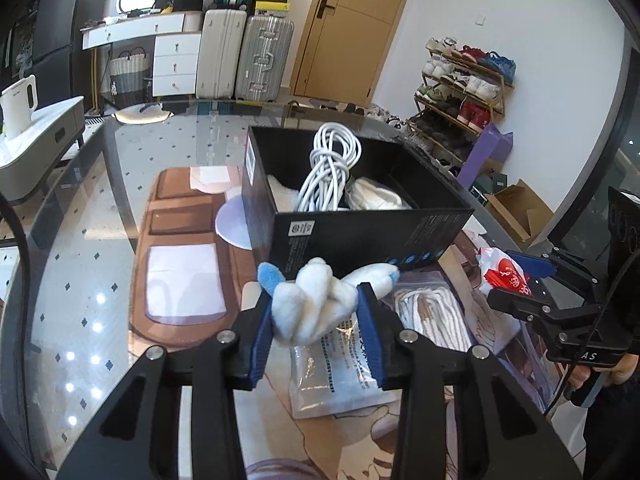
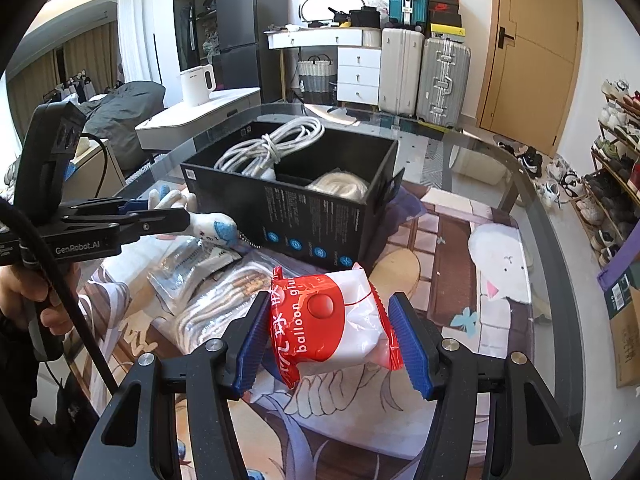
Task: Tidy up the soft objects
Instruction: 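Lift and carry the plush toy and red packet over the box with both tools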
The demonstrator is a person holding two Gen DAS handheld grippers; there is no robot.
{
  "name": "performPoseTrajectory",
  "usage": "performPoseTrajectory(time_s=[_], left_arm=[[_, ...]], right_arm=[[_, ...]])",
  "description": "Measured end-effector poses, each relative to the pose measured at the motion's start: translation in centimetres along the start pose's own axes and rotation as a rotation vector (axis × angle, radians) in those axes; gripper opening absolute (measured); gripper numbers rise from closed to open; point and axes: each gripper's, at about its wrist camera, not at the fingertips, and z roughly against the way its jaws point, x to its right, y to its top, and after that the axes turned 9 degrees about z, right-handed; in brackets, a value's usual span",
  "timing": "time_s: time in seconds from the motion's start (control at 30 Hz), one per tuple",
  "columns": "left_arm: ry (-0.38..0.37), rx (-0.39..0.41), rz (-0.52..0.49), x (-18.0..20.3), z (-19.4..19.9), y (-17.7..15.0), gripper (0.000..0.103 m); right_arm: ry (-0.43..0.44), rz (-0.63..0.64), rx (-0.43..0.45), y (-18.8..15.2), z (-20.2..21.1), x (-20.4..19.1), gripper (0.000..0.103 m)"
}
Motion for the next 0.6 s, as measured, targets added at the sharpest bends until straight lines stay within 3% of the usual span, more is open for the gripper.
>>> performPoseTrajectory(time_s=[0.2, 0.37, 0.47, 0.5, 0.53, 0.6], left_arm=[[-0.011, 0.049, 0.000, -0.1, 1.8, 0.5, 0.028], [-0.002, 0.020, 0.002, -0.6, 0.9, 0.2, 0.029], [0.001, -0.005, -0.008, -0.5, 0.3, -0.2, 0.040], [0.003, -0.012, -0.009, -0.5, 0.1, -0.3, 0.051], [-0.001, -0.023, -0.010, -0.6, -0.2, -0.4, 0.055], [-0.007, -0.041, -0.021, -0.3, -0.6, -0.8, 0.055]], right_arm=[[0.005, 0.012, 0.034, 0.8, 0.9, -0.5, 0.060], [0.009, 0.019, 0.024, 0.8, 0.7, -0.7, 0.060], [0.009, 0.014, 0.016, 0.5, 0.6, -0.7, 0.060], [0.007, 0.011, 0.014, 0.5, 0.6, -0.6, 0.060], [0.008, 0.009, 0.013, 0.4, 0.5, -0.5, 0.060], [0.008, 0.006, 0.009, 0.3, 0.4, -0.4, 0.060]])
